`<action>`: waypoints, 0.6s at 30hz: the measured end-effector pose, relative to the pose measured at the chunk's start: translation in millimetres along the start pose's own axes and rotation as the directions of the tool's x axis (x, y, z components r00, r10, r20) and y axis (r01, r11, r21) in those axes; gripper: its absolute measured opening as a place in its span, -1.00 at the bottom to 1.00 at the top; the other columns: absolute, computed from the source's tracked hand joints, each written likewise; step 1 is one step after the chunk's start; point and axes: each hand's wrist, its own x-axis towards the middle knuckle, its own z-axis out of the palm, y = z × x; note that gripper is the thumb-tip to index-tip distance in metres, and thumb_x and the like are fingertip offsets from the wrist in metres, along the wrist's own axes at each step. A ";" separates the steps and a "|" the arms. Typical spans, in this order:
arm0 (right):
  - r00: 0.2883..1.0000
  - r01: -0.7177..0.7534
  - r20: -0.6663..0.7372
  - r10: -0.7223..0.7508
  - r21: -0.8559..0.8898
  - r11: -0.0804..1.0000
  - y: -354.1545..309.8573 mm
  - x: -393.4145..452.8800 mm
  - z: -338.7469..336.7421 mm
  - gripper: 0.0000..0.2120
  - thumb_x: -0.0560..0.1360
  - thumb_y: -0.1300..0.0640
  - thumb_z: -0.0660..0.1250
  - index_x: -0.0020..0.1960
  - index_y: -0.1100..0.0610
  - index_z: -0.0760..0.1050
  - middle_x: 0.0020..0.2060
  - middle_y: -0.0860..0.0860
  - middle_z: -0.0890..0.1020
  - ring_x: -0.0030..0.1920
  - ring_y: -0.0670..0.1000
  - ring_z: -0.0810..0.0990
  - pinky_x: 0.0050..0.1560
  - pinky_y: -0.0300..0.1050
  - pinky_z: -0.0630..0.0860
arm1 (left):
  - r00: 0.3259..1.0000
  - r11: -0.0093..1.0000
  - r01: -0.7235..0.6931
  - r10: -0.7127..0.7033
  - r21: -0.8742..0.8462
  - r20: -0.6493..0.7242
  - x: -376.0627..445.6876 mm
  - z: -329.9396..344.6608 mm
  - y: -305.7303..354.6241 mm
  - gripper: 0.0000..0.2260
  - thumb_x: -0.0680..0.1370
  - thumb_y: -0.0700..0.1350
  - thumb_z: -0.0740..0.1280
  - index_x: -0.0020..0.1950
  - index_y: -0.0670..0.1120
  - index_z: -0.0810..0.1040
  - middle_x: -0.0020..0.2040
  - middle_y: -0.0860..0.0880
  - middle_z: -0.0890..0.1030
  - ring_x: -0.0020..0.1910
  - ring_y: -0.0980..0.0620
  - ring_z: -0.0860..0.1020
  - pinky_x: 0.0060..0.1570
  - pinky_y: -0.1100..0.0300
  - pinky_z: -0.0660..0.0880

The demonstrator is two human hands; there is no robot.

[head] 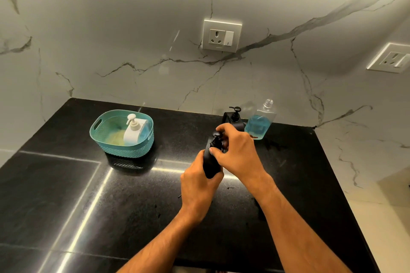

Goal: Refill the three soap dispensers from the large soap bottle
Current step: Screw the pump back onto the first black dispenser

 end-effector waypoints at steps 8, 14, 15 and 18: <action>0.997 0.004 -0.075 -0.009 -0.062 0.998 3.8 -2.6 11.9 -0.47 0.32 -0.03 0.66 0.16 0.12 0.55 -0.12 0.00 0.67 -0.14 -0.01 0.64 0.00 -0.08 0.64 | 1.000 1.000 0.001 -0.001 -0.001 -0.005 3.3 -1.9 -0.2 -0.64 0.48 -0.08 0.53 0.21 0.10 0.53 -0.14 0.18 0.65 -0.20 0.19 0.63 -0.22 0.18 0.60; 0.998 -0.032 -0.051 0.035 0.062 0.998 9.3 -6.7 8.3 -0.23 0.26 0.15 0.68 0.40 0.06 0.46 0.04 -0.07 0.69 -0.02 -0.08 0.62 0.11 -0.03 0.64 | 1.000 1.000 0.004 -0.004 0.003 -0.014 8.1 -5.0 1.1 -0.67 0.49 -0.02 0.51 0.21 0.08 0.53 -0.16 0.14 0.64 -0.24 0.15 0.62 -0.26 0.14 0.58; 0.998 -0.034 -0.054 0.036 0.052 0.998 9.5 -7.7 9.1 -0.21 0.26 0.19 0.67 0.42 0.07 0.44 -0.01 -0.07 0.70 -0.03 -0.07 0.62 0.10 0.01 0.64 | 1.000 1.000 0.006 -0.006 0.002 -0.015 9.2 -5.3 1.4 -0.67 0.49 -0.01 0.52 0.21 0.09 0.53 -0.17 0.14 0.64 -0.24 0.14 0.62 -0.26 0.14 0.58; 0.994 -0.076 -0.081 0.080 0.053 0.996 11.4 -8.4 9.5 -0.20 0.25 0.12 0.68 0.41 0.05 0.44 -0.18 -0.14 0.65 -0.11 -0.10 0.62 0.04 -0.04 0.63 | 1.000 1.000 0.003 -0.003 -0.001 -0.016 10.8 -6.5 2.2 -0.69 0.51 0.01 0.52 0.20 0.08 0.53 -0.16 0.15 0.64 -0.22 0.15 0.62 -0.24 0.14 0.59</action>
